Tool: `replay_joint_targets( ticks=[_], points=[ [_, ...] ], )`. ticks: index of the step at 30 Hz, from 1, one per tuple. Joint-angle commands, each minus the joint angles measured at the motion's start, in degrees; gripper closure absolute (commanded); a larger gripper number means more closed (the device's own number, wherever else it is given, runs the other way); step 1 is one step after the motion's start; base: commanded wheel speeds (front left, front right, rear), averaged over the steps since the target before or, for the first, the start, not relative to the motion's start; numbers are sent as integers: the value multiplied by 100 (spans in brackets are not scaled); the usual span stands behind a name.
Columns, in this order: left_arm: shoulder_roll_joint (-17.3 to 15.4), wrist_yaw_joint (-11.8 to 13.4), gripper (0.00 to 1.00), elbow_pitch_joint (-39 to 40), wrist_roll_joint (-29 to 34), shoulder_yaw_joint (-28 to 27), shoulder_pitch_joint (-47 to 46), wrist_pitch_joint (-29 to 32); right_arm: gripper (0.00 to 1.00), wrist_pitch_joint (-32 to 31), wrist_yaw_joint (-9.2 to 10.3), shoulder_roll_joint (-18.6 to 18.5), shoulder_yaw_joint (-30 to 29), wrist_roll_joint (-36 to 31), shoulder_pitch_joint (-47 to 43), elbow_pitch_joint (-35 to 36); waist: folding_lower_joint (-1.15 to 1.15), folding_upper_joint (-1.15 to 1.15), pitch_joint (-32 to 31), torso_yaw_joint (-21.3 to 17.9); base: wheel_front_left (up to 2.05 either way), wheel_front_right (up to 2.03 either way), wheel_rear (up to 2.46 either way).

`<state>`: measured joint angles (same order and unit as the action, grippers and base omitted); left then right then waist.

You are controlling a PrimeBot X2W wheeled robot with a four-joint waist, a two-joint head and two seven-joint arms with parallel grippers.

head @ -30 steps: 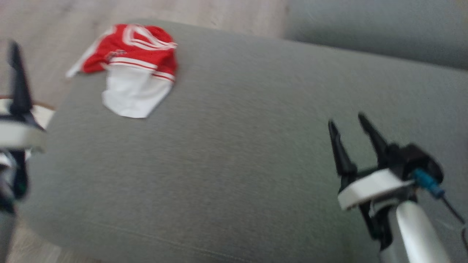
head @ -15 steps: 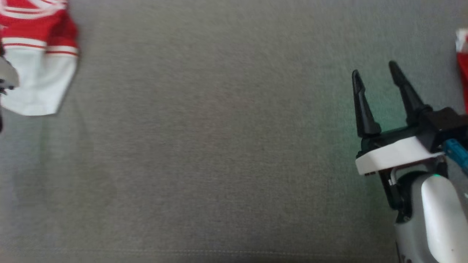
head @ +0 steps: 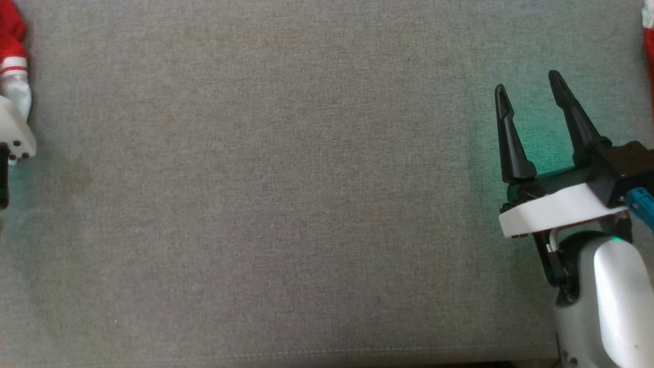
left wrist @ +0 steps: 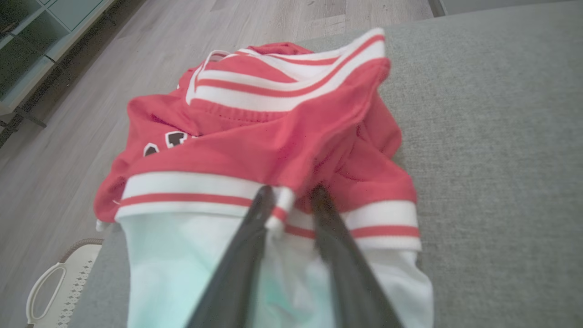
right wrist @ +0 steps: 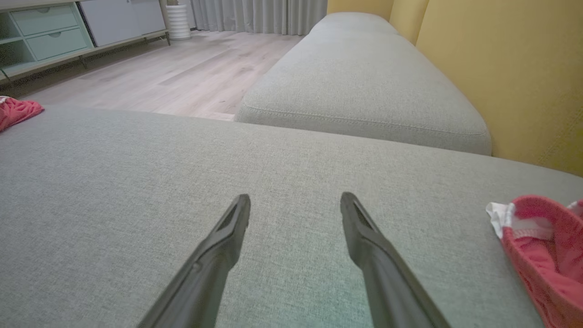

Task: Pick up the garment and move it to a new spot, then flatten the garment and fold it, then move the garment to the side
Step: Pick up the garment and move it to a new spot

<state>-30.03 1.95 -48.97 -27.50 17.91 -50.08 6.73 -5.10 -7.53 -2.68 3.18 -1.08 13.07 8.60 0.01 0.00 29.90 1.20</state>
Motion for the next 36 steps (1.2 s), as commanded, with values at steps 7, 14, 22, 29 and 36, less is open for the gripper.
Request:
replay_joint_targets(
  ticks=[7, 14, 22, 29, 36],
  points=[
    [-437, -24, 100, -235, 115, -118, -353, -443, 0, 49, 4, -20, 93, 24, 37, 62, -1, 0, -302, 64, 0, 0, 0],
    [-466, -279, 100, -143, 335, 163, -647, -666, 0, 219, 4, -20, 143, 250, -107, -318, -1, 0, -1078, 45, 0, 0, 0],
    [-54, -597, 100, 485, 458, 579, -1262, -471, 0, 512, 4, -20, 83, 636, -532, -1036, -1, 0, -2427, -262, 0, 0, 0],
    [534, -681, 100, 913, 174, 662, -1582, -188, 0, 680, 4, -20, -51, 825, -802, -1335, -1, 0, -3036, -669, 0, 0, 0],
    [1157, -690, 100, 1486, -281, 591, -1607, -135, 0, 771, 4, -20, -155, 905, -932, -1361, -1, 0, -3107, -828, 0, 0, 0]
  ],
)
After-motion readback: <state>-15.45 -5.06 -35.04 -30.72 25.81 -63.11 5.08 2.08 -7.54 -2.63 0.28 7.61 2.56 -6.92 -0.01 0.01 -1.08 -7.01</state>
